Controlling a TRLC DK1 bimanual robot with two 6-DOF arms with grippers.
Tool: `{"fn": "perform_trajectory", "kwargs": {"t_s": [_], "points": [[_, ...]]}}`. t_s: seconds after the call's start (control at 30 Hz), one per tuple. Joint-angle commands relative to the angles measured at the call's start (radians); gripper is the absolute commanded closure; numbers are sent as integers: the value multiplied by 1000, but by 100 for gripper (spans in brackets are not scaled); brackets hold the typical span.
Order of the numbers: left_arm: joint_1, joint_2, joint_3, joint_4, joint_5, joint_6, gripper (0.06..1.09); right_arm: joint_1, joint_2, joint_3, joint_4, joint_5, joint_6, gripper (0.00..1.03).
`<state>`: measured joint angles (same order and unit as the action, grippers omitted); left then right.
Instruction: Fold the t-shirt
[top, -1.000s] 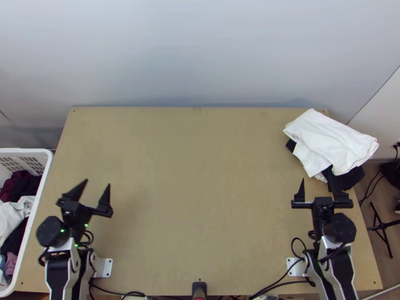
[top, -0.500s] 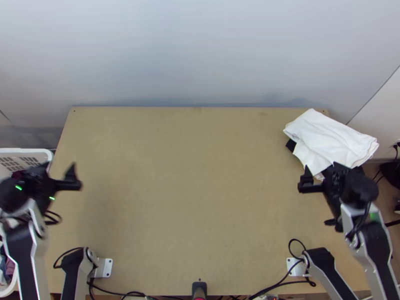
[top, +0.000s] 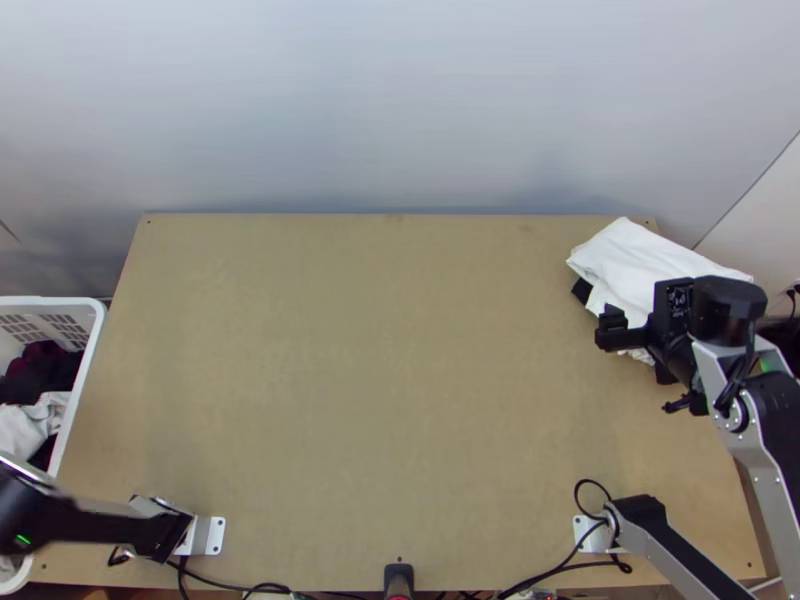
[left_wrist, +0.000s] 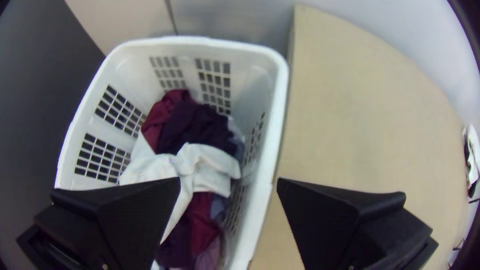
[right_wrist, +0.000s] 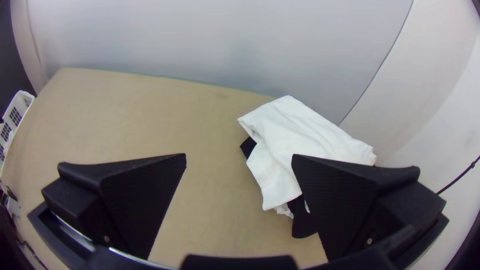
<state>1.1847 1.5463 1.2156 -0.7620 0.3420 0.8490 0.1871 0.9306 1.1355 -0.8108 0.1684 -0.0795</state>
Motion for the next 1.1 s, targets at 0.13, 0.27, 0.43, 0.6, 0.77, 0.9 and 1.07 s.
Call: {"fn": "perform_trajectory", "kwargs": {"t_s": [0.13,0.27,0.43,0.6,0.77,0.9,1.07], "points": [[168,486,384,-128,-170,159,14,17,56,75,-41,-29,46,6],[165,566,476,-143,-170,140,14,11,63,99,-44,-27,44,6],[153,629,504,-138,-170,110,15,11,59,102,-47,-27,43,6],[142,675,529,-129,-127,47,15,11,54,110,-59,-24,44,6],[125,707,542,-108,-98,-13,17,11,54,110,-67,-17,44,6],[112,718,545,-106,-67,-42,24,12,54,112,-67,-17,52,6],[89,724,545,-85,-51,-73,51,14,56,106,-67,-17,75,6]]}}
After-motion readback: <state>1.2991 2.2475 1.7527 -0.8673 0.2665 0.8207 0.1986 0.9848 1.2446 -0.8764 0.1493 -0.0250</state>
